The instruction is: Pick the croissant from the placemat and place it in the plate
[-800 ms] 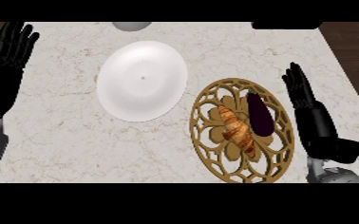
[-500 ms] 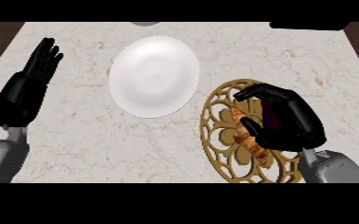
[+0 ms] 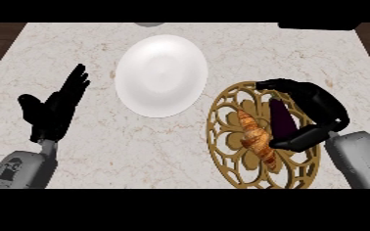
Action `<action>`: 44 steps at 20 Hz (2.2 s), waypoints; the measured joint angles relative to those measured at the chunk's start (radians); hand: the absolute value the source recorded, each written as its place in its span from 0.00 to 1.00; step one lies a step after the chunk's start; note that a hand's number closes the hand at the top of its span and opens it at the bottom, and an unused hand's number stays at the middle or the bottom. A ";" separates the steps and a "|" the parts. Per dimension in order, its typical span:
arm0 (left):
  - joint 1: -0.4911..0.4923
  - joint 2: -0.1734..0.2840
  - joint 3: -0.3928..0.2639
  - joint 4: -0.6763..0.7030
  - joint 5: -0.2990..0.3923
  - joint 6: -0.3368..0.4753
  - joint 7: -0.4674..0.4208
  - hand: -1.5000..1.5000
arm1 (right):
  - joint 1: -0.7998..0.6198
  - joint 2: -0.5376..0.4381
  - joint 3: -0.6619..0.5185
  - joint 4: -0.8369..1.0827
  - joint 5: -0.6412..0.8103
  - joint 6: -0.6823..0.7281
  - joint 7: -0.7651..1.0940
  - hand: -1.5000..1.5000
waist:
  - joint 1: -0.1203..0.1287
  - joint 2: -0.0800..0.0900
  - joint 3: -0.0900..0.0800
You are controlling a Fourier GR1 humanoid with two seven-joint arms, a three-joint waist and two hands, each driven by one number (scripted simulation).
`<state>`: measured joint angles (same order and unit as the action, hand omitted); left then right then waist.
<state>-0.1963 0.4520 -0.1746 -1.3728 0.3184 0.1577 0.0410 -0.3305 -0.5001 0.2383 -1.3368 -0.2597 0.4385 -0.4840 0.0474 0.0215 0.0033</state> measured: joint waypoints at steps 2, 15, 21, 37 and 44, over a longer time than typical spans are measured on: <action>-0.009 -0.005 0.002 0.008 0.002 0.004 0.022 0.50 | -0.024 -0.033 0.016 0.071 0.064 0.062 -0.095 0.00 | -0.005 -0.003 0.000; 0.015 -0.051 0.006 0.005 -0.046 0.029 0.052 0.50 | -0.211 -0.129 0.134 0.282 0.371 0.030 -0.250 0.00 | -0.030 -0.018 -0.002; 0.009 -0.051 0.029 -0.009 -0.055 0.022 0.083 0.50 | -0.238 -0.143 0.210 0.249 0.473 0.029 -0.213 0.00 | -0.037 -0.020 -0.003; 0.042 -0.093 0.074 -0.055 -0.118 -0.003 0.115 0.50 | -0.253 -0.066 0.280 0.167 0.775 0.056 -0.104 0.00 | -0.042 -0.022 -0.004; 0.050 -0.125 0.103 -0.052 -0.154 -0.025 0.109 0.50 | -0.229 0.008 0.250 0.140 0.882 0.087 -0.057 0.00 | -0.044 -0.025 -0.007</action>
<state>-0.1463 0.3266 -0.0718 -1.4251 0.1646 0.1329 0.1497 -0.5598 -0.4925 0.4884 -1.1968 0.6221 0.5254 -0.5405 0.0029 -0.0037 -0.0039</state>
